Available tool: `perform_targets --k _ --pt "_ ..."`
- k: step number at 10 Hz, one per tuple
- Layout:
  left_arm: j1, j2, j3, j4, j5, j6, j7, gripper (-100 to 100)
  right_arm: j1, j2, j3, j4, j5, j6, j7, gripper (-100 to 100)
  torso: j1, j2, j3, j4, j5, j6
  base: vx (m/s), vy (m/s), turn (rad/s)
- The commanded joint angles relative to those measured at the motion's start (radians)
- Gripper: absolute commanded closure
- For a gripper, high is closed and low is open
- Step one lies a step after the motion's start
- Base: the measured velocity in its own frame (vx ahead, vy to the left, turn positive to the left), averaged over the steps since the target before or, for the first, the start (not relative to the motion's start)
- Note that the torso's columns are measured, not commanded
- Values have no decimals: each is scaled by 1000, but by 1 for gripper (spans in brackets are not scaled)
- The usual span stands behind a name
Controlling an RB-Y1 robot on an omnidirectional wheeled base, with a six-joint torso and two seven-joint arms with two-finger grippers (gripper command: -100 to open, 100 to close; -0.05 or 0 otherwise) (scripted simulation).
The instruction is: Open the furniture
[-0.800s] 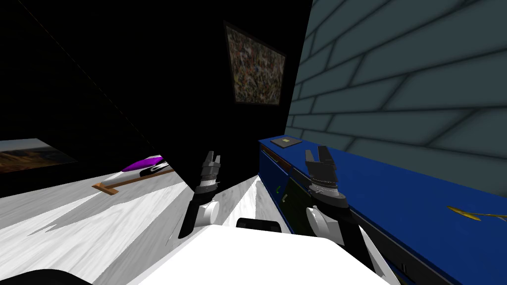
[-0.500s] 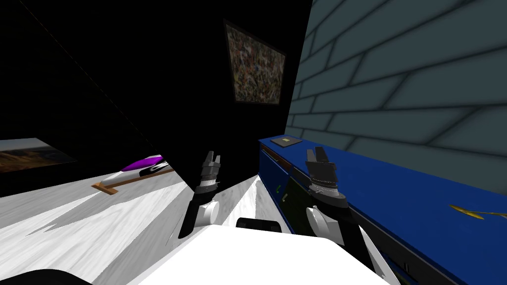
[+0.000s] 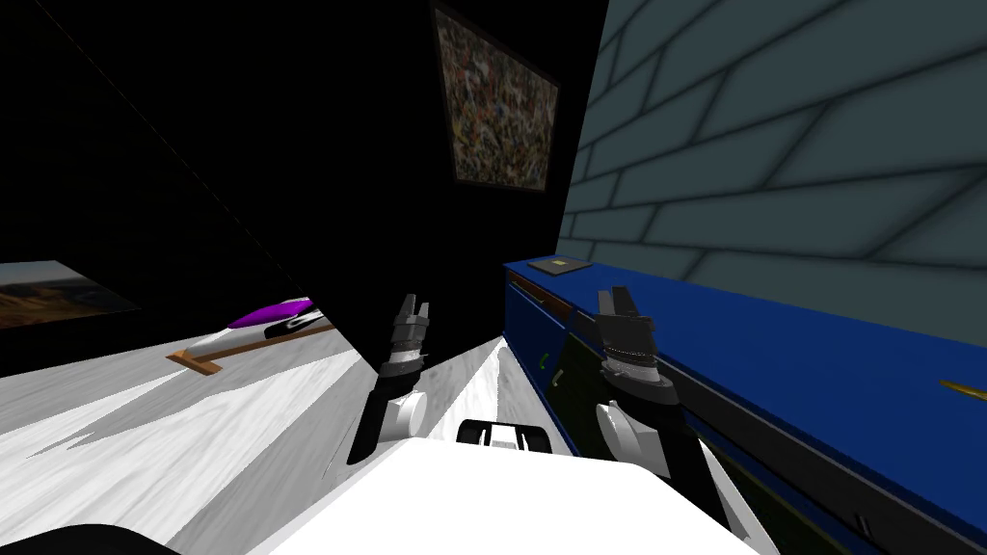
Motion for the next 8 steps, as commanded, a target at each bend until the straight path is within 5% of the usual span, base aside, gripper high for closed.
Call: perform_targets --k 1,2,8 --pt "0 0 0 0 0 0 0 0 0 0 0 0 0 0 0 0 0 74 -148 74 0 0 0 0 0" --pt "0 0 0 0 0 0 0 0 0 -29 -4 6 10 0 6 -100 0 148 -295 148 0 0 15 9 -13" --pt "0 0 0 0 0 0 0 0 3 -178 -38 55 104 3 68 -100 1 194 -389 194 0 0 37 48 -33"
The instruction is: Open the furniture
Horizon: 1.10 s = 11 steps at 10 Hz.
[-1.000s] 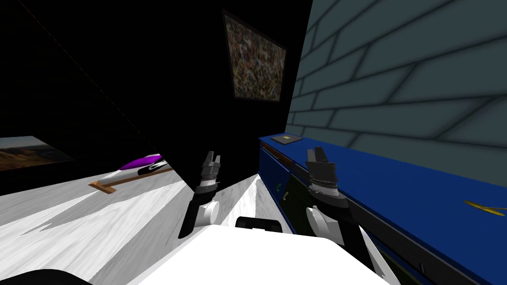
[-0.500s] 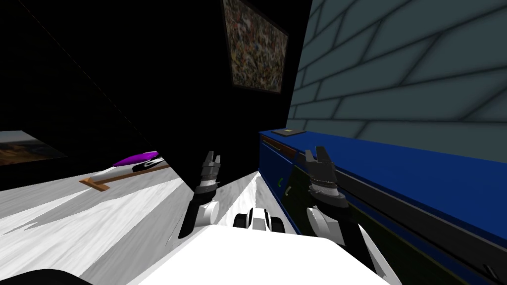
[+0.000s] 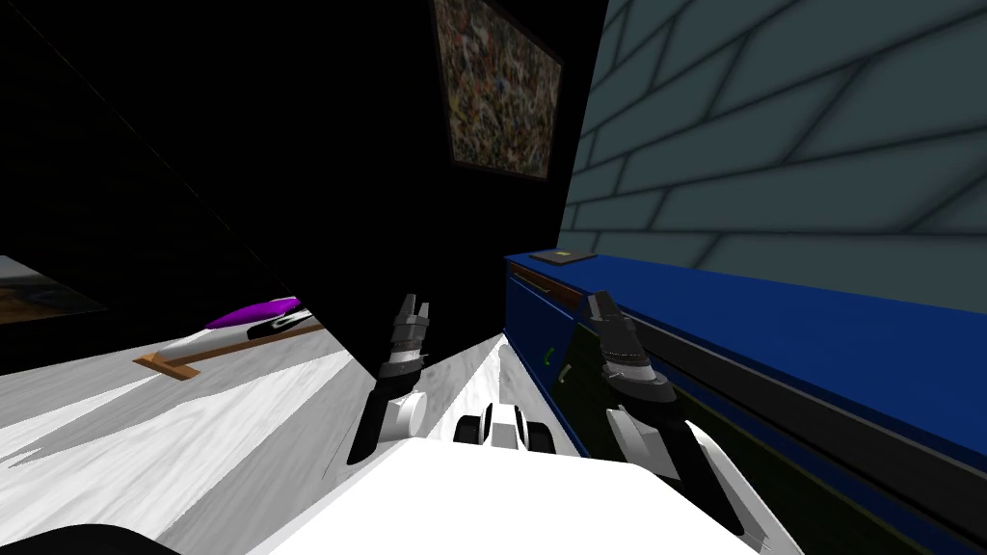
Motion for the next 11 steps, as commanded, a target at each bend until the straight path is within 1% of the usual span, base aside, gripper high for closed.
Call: perform_targets --k 1,5,11 --pt "0 0 0 0 0 0 0 0 7 -72 -20 25 55 -2 37 -100 0 0 0 0 0 0 70 66 -46" --pt "0 0 0 0 0 0 0 0 12 -186 -57 70 158 -1 105 -100 -1 0 0 0 0 0 67 84 -55" --pt "0 0 0 0 0 0 0 0 20 -365 -123 148 336 2 223 -100 -1 0 0 0 0 0 70 102 -65"
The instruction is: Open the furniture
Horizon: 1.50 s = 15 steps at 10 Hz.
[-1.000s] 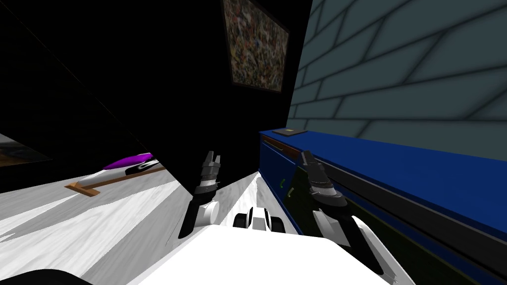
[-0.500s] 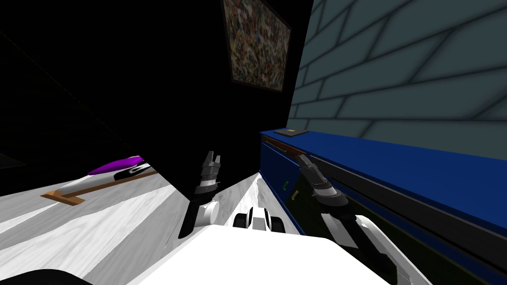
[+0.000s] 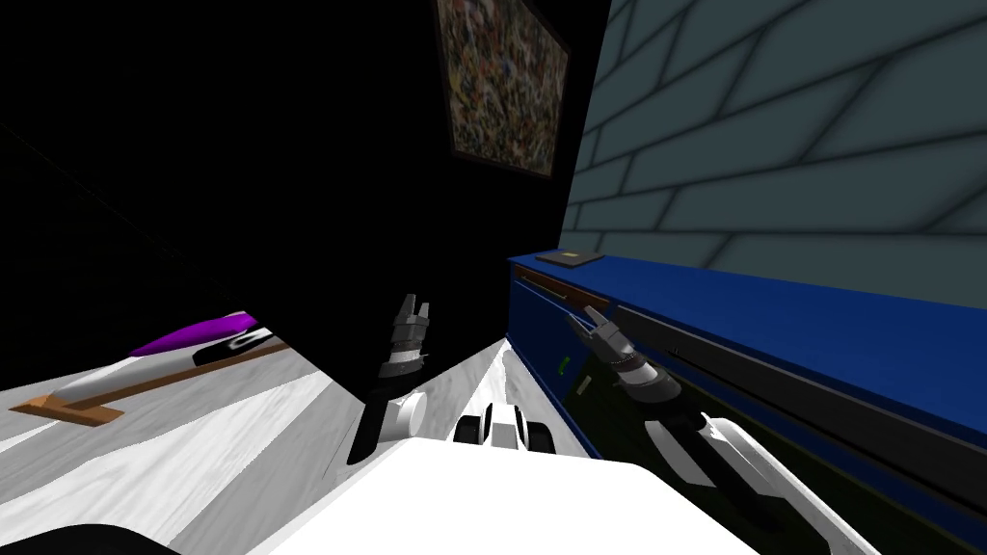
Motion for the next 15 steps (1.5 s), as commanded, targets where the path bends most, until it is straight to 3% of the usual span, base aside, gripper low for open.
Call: perform_targets --k 1,2,5,9,12,13,15 --pt "0 0 0 0 0 0 0 0 1 -81 -31 44 80 -1 56 -100 -1 -1 0 0 0 0 88 90 -58" --pt "0 0 0 0 0 0 0 0 1 -90 -31 44 82 -1 56 -100 -1 0 0 0 0 0 55 54 -15" --pt "0 0 0 0 0 0 0 0 3 -191 -67 97 176 3 119 -100 1 2 1 0 0 0 55 84 -64" --pt "0 0 0 0 0 0 0 0 4 -280 -90 136 242 6 160 -100 0 0 0 0 0 0 49 77 -39" --pt "0 0 0 0 0 0 0 0 4 -392 -126 200 337 12 222 -100 1 0 0 0 0 0 61 81 -60" --pt "0 0 0 0 0 0 0 0 4 -398 -126 200 337 12 222 -100 1 0 0 0 0 0 44 74 -26" --pt "0 0 0 0 0 0 0 0 4 -462 -148 243 398 16 262 -100 -1 2 1 1 0 0 40 84 -45"
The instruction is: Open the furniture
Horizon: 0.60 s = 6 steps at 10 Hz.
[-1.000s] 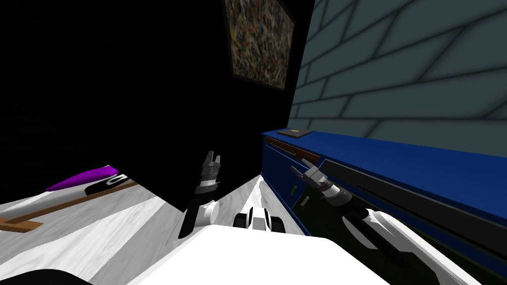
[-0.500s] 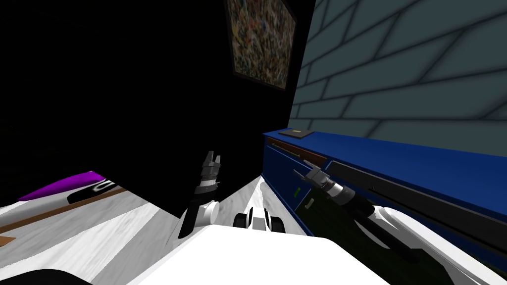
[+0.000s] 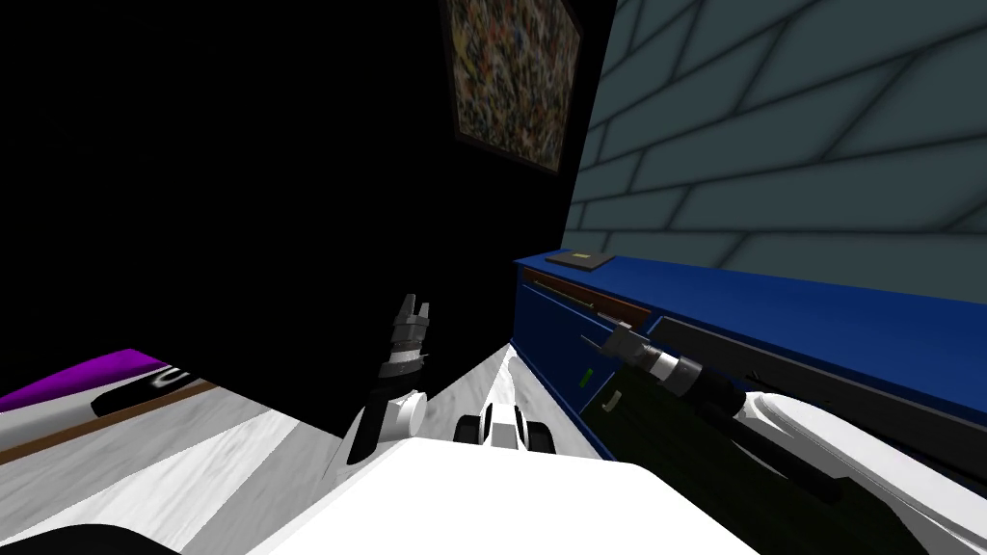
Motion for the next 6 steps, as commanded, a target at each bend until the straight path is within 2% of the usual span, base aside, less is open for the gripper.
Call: perform_targets --k 1,6 --pt "0 0 0 0 0 0 0 0 0 -62 -16 28 47 8 27 -100 1 -1 -1 0 0 0 39 66 -29" --pt "0 0 0 0 0 0 0 0 -1 -233 -67 122 183 17 115 -100 1 -2 -1 -1 0 0 51 89 -55"
